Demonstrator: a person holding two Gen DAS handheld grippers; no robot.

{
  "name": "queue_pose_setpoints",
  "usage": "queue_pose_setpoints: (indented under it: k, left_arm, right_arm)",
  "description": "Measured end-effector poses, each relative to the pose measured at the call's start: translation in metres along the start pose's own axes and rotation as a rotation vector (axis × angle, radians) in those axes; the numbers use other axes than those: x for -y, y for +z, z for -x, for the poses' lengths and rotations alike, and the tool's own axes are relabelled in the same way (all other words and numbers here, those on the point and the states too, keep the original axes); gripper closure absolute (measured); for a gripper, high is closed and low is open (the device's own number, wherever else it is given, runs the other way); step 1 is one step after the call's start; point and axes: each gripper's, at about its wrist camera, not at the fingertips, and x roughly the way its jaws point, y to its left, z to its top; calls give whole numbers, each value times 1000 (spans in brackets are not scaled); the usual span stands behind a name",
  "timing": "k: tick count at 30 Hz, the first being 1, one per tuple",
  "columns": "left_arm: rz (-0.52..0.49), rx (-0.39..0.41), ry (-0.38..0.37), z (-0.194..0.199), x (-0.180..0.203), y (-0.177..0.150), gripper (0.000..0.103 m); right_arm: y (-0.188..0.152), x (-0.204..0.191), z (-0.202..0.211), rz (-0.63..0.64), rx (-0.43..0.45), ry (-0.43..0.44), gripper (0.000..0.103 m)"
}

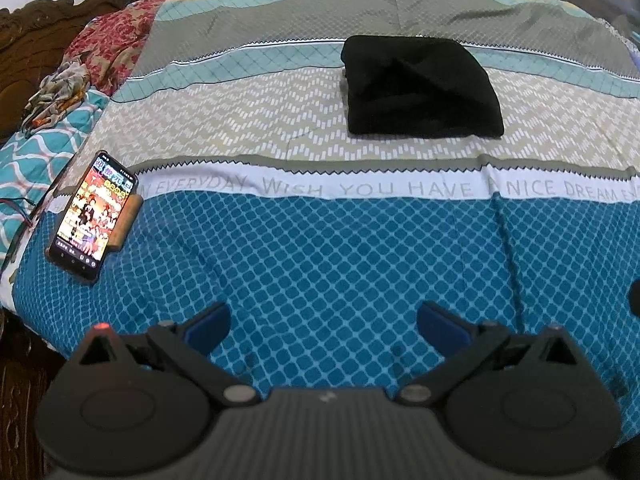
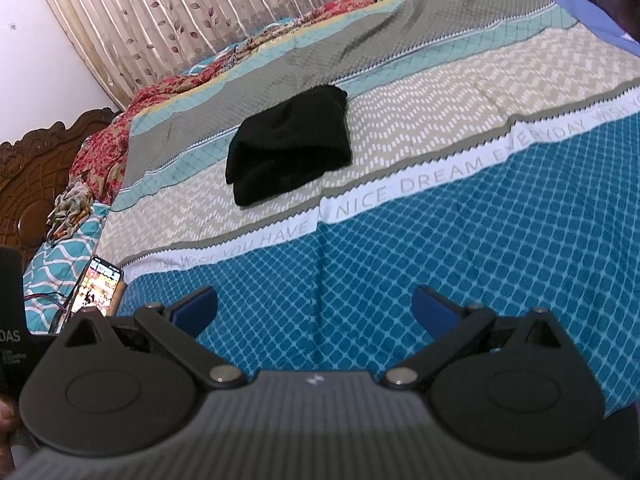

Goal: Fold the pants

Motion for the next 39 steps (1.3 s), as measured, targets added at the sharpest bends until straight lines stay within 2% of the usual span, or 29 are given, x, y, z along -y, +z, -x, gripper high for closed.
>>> queue_pose_setpoints:
  k: [18,39]
  left_arm:
    - [-4,2,-28,-2,15,33,0]
    - [-28,11,-64,-14,40,77,0]
  right_arm:
    - [39,0,-2,24,52,15,0]
    - [73,15,-13,6,80,-15,0]
